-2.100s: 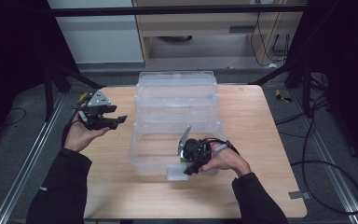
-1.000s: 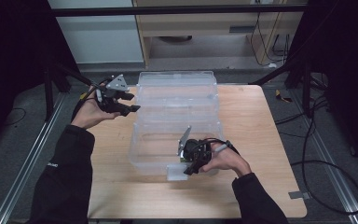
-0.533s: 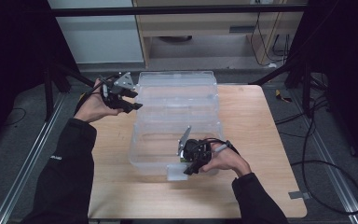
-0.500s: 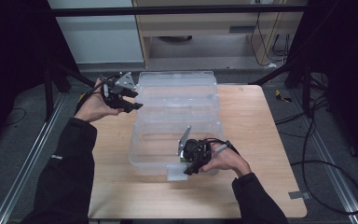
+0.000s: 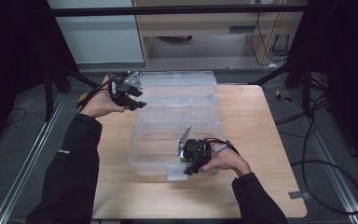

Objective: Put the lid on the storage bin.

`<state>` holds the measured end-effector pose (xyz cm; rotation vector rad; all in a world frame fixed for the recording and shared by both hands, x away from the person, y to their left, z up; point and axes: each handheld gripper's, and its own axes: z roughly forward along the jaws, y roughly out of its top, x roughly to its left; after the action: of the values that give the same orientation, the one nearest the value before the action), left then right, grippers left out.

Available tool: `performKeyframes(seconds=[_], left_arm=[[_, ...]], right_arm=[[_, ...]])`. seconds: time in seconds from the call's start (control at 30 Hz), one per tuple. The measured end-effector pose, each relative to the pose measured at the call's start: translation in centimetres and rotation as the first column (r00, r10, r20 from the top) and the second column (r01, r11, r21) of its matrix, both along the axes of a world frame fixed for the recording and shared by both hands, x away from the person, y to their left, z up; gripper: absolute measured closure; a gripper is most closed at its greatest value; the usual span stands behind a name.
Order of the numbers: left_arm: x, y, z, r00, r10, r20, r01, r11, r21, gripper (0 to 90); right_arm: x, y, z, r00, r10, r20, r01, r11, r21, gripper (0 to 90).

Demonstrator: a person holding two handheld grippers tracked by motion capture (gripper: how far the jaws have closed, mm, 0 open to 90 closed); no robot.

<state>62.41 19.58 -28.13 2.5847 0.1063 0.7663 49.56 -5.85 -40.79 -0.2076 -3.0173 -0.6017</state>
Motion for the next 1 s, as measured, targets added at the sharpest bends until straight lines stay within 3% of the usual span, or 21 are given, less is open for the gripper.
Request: performKeyframes(seconds=[0.3,0.63,1.0], left_arm=[[0.9,-0.7,-0.8,0.9999,0.008,-0.014,-0.007,0.9989,0.047,58.0],[1.3,-1.2,-1.6,0.998,0.001,-0.064,0.006,0.9941,0.109,68.8],[1.3,-1.6,-1.6,0.995,-0.008,-0.1,0.021,0.9913,0.13,74.0]], right_arm=[[0.1,0.0,0.0,1.0,0.004,-0.007,-0.004,1.0,-0.001,64.1],[0.1,0.0,0.0,1.0,0.001,-0.008,-0.001,1.0,0.0,64.1],[0.1,0.1,0.0,1.0,-0.003,-0.009,0.003,1.0,-0.004,64.1]])
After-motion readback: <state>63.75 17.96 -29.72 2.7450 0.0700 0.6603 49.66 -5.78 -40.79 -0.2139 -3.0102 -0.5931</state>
